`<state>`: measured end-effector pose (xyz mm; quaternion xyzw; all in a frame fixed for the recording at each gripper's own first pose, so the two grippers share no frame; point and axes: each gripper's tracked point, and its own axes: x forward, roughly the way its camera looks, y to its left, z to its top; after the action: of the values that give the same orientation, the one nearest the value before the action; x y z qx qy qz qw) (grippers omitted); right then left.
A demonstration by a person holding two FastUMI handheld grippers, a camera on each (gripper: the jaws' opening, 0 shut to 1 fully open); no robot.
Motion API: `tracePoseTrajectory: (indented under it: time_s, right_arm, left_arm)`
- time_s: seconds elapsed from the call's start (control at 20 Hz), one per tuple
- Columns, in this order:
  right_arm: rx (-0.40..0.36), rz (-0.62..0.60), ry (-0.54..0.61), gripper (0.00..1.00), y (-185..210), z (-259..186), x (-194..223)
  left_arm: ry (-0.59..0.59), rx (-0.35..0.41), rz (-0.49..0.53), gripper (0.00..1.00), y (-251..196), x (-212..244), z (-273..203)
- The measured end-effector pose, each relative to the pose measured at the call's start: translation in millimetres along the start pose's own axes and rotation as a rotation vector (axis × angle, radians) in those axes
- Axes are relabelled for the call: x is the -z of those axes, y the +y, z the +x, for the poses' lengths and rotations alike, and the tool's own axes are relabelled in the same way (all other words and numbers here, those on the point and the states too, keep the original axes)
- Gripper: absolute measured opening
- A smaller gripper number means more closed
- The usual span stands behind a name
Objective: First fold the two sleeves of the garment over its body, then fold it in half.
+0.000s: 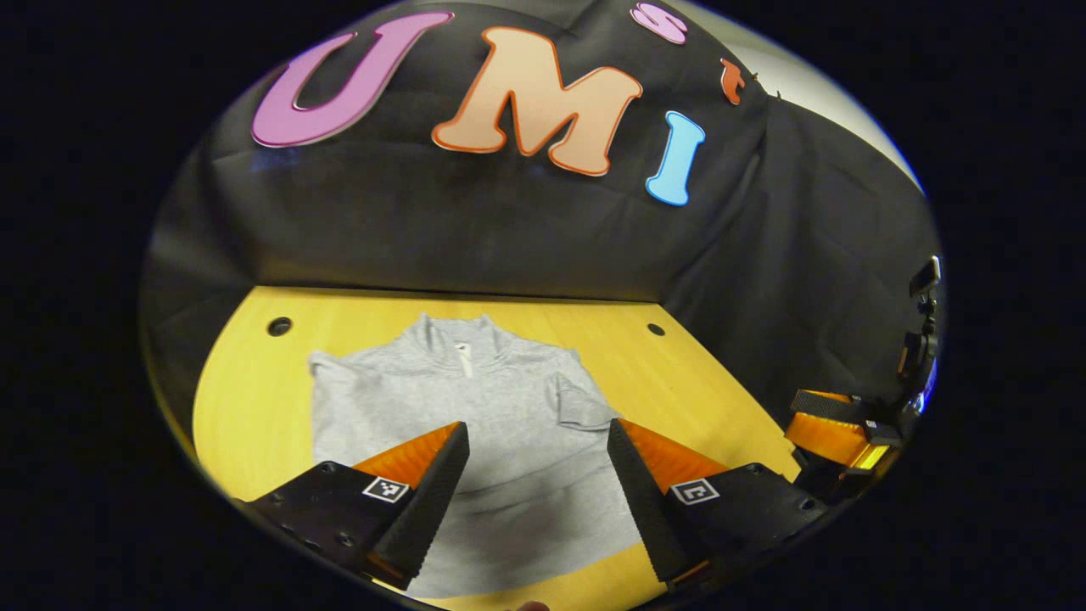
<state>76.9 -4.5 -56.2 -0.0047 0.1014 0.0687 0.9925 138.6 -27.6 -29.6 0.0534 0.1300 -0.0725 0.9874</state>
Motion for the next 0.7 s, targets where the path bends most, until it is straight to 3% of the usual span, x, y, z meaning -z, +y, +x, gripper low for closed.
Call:
tracePoseTrajectory:
  time_s: [0.2,0.35,0.7]
  right_arm:
    - [-0.015,0.001,0.011,0.99,13.7,-3.4,11.7]
    - [-0.045,0.016,0.035,0.99,25.3,-8.8,24.9]
    - [-0.046,-0.026,0.107,0.99,32.0,-26.2,63.0]
  left_arm:
    - [-0.015,-0.162,0.008,0.95,43.8,9.7,-56.4]
    - [0.003,-0.218,-0.009,0.95,57.2,22.0,-74.5]
    - [0.046,-0.226,-0.073,0.95,67.9,71.0,-108.5]
